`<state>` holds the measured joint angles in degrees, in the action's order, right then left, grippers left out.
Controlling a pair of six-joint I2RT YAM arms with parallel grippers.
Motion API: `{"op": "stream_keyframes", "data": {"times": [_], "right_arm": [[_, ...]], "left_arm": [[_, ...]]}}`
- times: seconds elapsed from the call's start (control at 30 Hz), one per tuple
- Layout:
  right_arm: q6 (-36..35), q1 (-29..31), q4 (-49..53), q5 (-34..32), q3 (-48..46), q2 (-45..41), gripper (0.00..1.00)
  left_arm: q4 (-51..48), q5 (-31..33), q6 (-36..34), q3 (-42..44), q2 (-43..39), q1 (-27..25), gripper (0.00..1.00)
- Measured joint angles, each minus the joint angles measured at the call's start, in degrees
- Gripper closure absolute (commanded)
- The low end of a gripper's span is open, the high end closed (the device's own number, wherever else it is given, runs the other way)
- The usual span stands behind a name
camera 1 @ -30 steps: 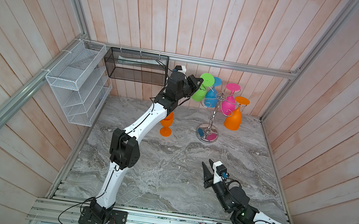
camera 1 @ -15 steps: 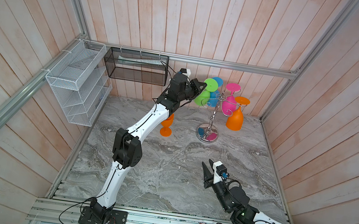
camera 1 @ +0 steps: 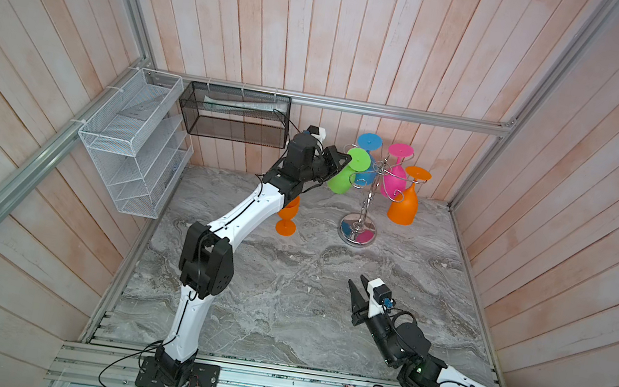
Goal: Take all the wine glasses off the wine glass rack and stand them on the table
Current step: 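Lift the green glass off the rack hook with the left gripper, then carry the green glass toward the robot while the right gripper reaches toward it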
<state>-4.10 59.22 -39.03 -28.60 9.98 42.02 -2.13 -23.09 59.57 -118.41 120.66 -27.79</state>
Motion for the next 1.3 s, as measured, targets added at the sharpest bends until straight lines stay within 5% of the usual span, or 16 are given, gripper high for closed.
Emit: {"op": "stream_keyframes", "data": {"times": [0.9, 1.3], "right_arm": [[0.0, 0.0, 0.0, 0.2, -0.1, -0.8, 0.65], [1.4, 0.0, 0.0, 0.1, -0.2, -0.6, 0.65]], "left_arm": [[3.1, -6.0, -7.5, 30.3, -28.8, 7.1, 1.00], [-3.5, -8.8, -20.5, 37.4, -44.2, 8.0, 1.00]]}}
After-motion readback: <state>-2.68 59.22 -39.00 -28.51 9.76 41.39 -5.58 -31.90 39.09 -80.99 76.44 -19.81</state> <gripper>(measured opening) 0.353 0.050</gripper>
